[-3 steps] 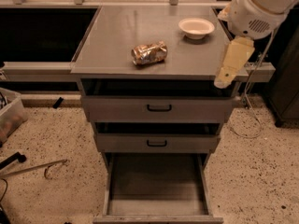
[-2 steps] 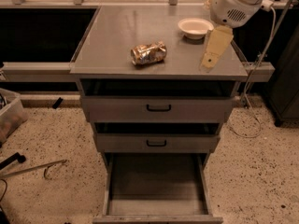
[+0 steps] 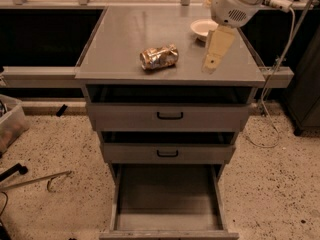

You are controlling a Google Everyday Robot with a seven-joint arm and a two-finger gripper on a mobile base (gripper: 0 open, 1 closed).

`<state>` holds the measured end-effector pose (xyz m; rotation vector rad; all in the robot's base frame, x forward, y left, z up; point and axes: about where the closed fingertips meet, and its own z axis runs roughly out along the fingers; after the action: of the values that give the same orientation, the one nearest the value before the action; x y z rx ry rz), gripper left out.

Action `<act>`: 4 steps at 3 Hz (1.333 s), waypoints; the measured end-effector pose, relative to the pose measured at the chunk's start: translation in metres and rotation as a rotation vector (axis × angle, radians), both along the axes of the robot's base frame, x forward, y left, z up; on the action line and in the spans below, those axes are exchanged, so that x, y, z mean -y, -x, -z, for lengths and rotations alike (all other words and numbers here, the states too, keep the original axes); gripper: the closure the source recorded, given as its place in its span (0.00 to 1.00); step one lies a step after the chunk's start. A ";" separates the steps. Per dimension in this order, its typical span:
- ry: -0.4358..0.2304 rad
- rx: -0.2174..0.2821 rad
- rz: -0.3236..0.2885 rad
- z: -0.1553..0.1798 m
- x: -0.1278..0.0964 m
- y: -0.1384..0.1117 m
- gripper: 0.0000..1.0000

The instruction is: Place orange can into bottom drawer

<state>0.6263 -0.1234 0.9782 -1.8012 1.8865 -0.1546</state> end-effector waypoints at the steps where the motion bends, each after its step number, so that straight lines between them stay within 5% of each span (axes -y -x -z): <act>1: -0.031 0.031 -0.110 0.006 -0.038 -0.031 0.00; 2: -0.059 0.035 -0.217 0.019 -0.071 -0.056 0.00; 4: -0.121 -0.067 -0.337 0.099 -0.115 -0.111 0.00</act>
Offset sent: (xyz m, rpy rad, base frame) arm 0.0871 0.1075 -0.0307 0.0926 -0.0453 0.3465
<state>0.7372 -0.0087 0.8796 -2.0271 1.5683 0.1382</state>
